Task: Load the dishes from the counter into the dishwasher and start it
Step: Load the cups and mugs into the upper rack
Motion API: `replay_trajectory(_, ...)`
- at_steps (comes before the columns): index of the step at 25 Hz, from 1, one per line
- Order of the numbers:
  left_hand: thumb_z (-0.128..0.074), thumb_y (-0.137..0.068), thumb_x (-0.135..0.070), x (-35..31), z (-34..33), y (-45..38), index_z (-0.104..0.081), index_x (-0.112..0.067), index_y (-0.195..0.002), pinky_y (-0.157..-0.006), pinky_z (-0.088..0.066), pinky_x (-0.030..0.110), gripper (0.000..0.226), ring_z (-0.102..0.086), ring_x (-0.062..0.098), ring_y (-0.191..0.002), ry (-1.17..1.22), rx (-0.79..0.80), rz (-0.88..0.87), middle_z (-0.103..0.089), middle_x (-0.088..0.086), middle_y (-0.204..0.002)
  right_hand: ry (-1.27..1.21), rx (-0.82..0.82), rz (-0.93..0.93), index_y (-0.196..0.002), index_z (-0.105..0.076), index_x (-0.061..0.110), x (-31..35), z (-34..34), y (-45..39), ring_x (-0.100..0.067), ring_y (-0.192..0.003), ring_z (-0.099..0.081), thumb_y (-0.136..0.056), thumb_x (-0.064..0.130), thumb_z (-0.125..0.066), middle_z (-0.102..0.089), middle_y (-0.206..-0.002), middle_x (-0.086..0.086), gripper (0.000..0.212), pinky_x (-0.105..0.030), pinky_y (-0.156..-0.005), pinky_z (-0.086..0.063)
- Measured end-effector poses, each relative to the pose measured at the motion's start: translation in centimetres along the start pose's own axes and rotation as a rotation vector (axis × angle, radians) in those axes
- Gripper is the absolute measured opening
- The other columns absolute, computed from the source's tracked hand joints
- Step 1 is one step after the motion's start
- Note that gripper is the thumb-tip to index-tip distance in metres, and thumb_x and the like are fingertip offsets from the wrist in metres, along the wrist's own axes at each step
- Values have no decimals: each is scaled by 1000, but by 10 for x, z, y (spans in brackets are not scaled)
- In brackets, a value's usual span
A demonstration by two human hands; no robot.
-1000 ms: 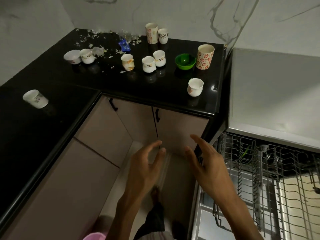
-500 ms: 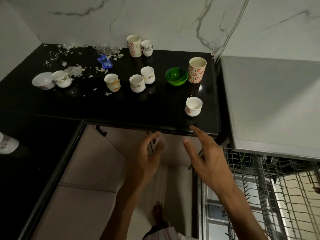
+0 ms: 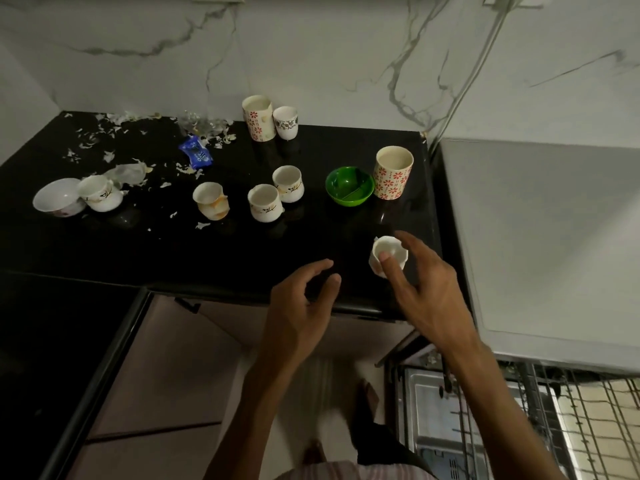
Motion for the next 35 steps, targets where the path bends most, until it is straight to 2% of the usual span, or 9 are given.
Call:
replay_trajectory(4, -60, -93, -35, -14, -18, -47, -62, -22, -127, -95, -45, 13, 37, -52, -2, -120, 9, -44, 20, -61, -9, -129, 25, 19, 56, -141, -48, 15, -19, 6, -66, -18, -121, -57, -97, 46, -50, -56, -138, -4, 53, -29, -97, -48)
replay_trajectory(7, -61, -93, -35, -24, -31, -78, -64, -22, -125, -88, -44, 7, 35, -54, -2, -117, 1, -89, 35, -63, -9, -126, 37, 41, 91, -139, -48, 18, -32, 5, -103, -18, -98, -65, -98, 45, -51, -61, -129, -3, 49, -30, -86, -53)
replay_trajectory(9, -62, -93, -34, -29, -39, -93, -64, -22, -124, -88, -44, 8, 33, -55, -2, -117, 1, -116, 41, -64, -9, -124, 38, 59, 102, -135, -51, 19, -48, 5, -127, -16, -94, -64, -98, 44, -52, -64, -121, -2, 45, -29, -80, -54)
replay_trajectory(12, -61, -94, -33, -31, -49, -112, -64, -20, -124, -94, -46, 14, 33, -55, -1, -117, 3, -123, 47, -65, -9, -124, 89, 48, 118, -134, -52, 15, -73, -1, -165, -21, -110, -60, -96, 39, -55, -61, -126, -6, 44, -36, -87, -54)
replay_trajectory(15, -61, -93, -34, -31, -50, -127, -65, -22, -124, -91, -43, 8, 32, -55, -4, -116, 9, -119, 50, -65, -11, -123, 192, 14, 53, -136, -49, 11, -93, -10, -196, -32, -129, -47, -96, 32, -56, -44, -147, -11, 46, -39, -97, -47)
replay_trajectory(18, -61, -93, -33, -30, -44, -147, -65, -23, -124, -89, -42, 8, 32, -55, -4, -116, 34, -108, 63, -64, -11, -124, 280, 47, -71, -135, -49, 12, -110, -25, -224, -37, -133, -41, -94, 32, -58, -31, -154, -14, 46, -44, -95, -49)
replay_trajectory(21, -61, -94, -34, -27, -38, -161, -64, -25, -123, -89, -41, 9, 31, -54, -6, -115, 36, -89, 65, -63, -11, -125, 330, 82, -135, -127, -55, 7, -124, -41, -239, -40, -113, -57, -92, 32, -62, -38, -144, -17, 44, -45, -80, -57)
replay_trajectory(30, -60, -94, -34, -24, -31, -182, -63, -26, -123, -92, -41, 11, 31, -52, -10, -112, 55, 16, 72, -62, -9, -128, 130, 20, -357, -117, -62, 7, -129, -48, -247, -26, -98, -68, -79, 40, -78, -70, -111, -12, 53, -35, -77, -57)
replay_trajectory(35, -61, -94, -32, -22, -31, -181, -63, -27, -122, -101, -48, 28, 29, -56, -3, -116, 70, 56, 51, -64, -12, -124, 137, -107, -355, -112, -67, 5, -102, -26, -230, -25, -91, -70, -78, 45, -76, -72, -104, -12, 53, -36, -74, -59)
Point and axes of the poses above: each hand's wrist, its own y-axis away from the middle knuckle, its own z-axis out of the back of the hand, x = y × z, the point moved 1 cm from there along -y, towards the middle knuckle
